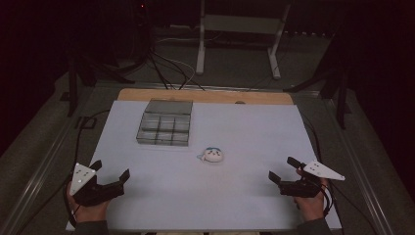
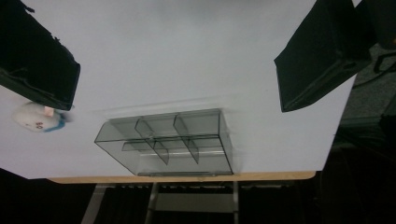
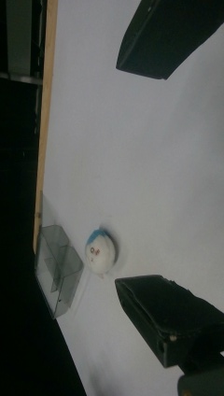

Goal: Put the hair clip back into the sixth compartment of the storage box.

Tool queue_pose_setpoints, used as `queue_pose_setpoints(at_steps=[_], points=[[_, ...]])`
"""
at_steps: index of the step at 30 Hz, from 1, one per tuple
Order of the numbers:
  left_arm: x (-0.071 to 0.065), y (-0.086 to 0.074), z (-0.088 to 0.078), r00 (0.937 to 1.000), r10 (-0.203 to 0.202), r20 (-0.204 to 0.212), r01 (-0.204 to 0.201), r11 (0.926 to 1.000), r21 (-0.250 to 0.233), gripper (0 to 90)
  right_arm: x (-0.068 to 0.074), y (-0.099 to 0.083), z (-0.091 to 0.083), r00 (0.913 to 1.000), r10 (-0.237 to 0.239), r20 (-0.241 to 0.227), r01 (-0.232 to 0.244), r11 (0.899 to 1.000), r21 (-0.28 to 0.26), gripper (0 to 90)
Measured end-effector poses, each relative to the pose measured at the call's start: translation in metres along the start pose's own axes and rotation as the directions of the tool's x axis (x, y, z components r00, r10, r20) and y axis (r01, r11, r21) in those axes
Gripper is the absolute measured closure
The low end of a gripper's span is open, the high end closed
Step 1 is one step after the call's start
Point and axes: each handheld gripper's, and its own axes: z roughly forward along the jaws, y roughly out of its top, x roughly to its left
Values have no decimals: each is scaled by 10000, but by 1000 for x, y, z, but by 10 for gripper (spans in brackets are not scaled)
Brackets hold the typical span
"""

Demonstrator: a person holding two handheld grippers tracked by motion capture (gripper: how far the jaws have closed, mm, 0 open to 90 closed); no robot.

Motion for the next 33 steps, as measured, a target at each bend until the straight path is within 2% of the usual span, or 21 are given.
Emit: queue_pose_setpoints(at_steps=[6, 10, 11, 12, 14, 20, 21, 25, 29, 33], points=[[-5, 11, 7, 9999, 115, 19, -115, 9999, -89, 7, -1, 1, -4, 9987, 429, 270, -427, 9991, -68, 0], [-6, 17, 11, 9998, 88, 162, -86, 9999, -129, 7, -2, 2, -5, 9974, 655, 289, -651, 9978, -156, 0], [-9, 19, 17, 9996, 98, 253, -97, 10000, -15, 7, -2, 2, -5, 9972, 718, 217, -716, 9974, -94, 0], [-10, 20, 19, 9995, 85, 302, -86, 10000, 38, 7, -2, 1, -3, 9971, 729, 208, -732, 9972, 133, 0], [-12, 21, 24, 9993, 98, 371, -100, 9999, 47, 7, -1, 1, -2, 9971, 730, 197, -734, 9971, 180, 0], [-19, 27, 34, 9985, 117, 535, -114, 9999, -53, 7, -2, 1, -3, 9975, 608, 356, -610, 9981, 47, 0], [-23, 31, 41, 9972, 209, 719, -205, 9998, -59, 7, -2, 1, -3, 9974, 610, 395, -613, 9981, 49, 0], [-27, 35, 48, 9949, 273, 971, -278, 9996, 37, 7, -2, 1, -3, 9974, 589, 419, -591, 9982, 31, 0], [-35, 39, 61, 9885, 448, 1443, -448, 9990, -35, 7, -2, 1, -3, 9972, 565, 480, -566, 9984, 5, 0], [-40, 42, 71, 9857, 466, 1618, -472, 9989, -4, 7, -2, 1, -4, 9970, 577, 526, -579, 9983, 28, 0]])
